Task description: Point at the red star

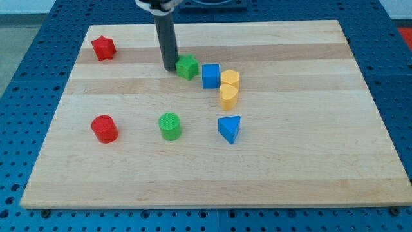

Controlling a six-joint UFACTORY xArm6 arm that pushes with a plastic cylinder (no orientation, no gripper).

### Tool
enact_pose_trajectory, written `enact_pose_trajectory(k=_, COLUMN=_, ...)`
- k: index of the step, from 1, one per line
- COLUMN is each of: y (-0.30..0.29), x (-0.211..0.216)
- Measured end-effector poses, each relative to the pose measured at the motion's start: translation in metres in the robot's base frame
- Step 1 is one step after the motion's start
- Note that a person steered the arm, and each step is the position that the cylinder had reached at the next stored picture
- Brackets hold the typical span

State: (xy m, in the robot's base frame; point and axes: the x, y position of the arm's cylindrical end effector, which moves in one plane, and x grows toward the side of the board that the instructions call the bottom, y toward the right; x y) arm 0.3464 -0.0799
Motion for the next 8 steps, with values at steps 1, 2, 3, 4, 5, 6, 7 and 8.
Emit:
enact_pose_trajectory(k=1, y=0.009, x=0.010)
enact_pose_trajectory(k=2, y=0.009, x=0.010)
enact_pose_trajectory(k=3, y=0.006, x=0.034)
enact_pose_trajectory(k=4, y=0.002, x=0.033)
enact_pose_trajectory(k=5, y=-0.020, x=-0.013)
enact_pose_trajectory(k=6, y=-0.044, x=-0.079)
enact_pose_trajectory(k=7, y=-0.089, x=-0.121)
enact_pose_trajectory(k=8, y=-0.158, x=-0.142)
